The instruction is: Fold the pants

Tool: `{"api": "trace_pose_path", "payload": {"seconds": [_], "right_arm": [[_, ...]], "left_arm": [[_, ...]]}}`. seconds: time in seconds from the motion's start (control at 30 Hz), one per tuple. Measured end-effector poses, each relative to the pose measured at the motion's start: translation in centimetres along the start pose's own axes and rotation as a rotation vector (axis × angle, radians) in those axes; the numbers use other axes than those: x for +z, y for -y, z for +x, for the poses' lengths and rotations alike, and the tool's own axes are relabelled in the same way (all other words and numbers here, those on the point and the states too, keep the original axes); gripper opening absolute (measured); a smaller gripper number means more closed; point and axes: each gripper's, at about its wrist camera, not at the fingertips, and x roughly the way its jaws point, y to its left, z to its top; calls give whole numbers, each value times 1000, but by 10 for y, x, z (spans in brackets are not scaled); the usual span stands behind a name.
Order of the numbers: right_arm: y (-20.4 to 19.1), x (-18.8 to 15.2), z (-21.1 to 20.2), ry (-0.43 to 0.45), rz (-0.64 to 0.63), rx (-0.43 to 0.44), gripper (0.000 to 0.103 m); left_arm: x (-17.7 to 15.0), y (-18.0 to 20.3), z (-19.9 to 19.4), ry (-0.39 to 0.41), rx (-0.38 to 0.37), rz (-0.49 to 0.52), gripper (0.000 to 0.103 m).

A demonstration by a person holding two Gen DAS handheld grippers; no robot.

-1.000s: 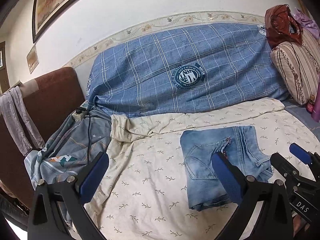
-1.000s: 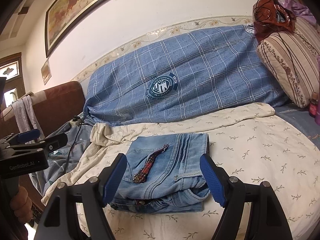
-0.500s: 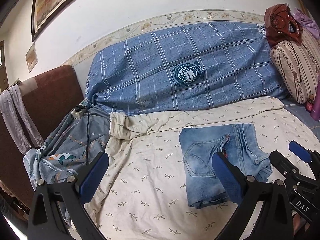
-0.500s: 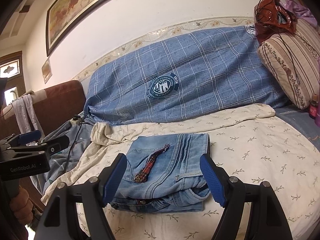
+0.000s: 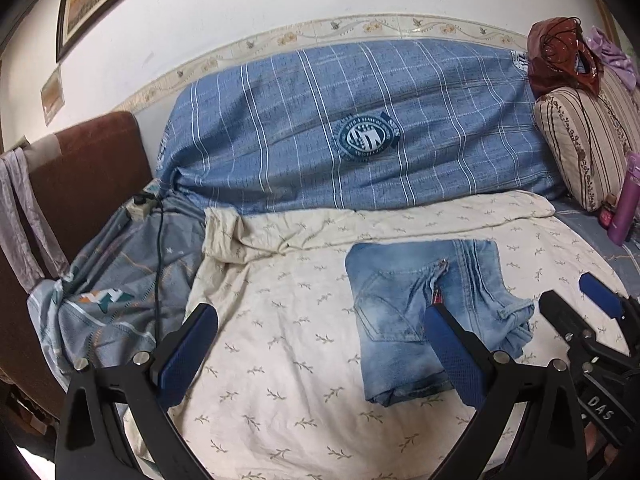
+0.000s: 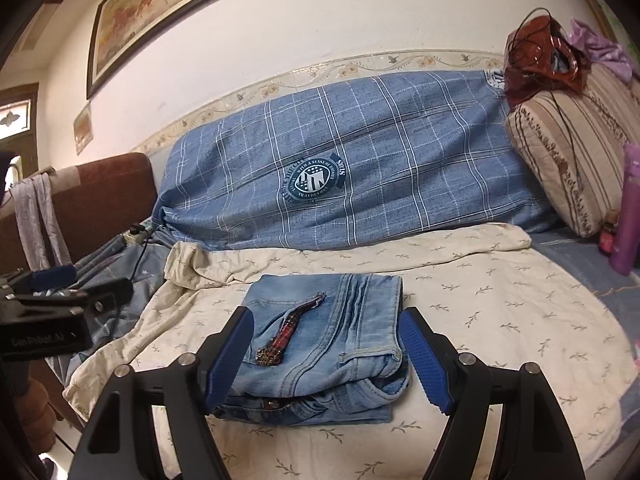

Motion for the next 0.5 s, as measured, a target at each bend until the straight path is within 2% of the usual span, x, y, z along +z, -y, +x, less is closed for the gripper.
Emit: {"api": "trace_pose_path", "payload": {"seconds": [0.13,0.23,0.5], "right_arm": [[-6,5,-8,-15,16,-12,78],[-19,9,-14,-4,-17,-14,78],[-56,17,-20,-5,-78,37,78]], "left_arm": [[-5,-11,-1,0,0,-12,103],[-7,-24,-5,8,1,-29,103],[-11,-57,-9,17,-5,-84,103]]}}
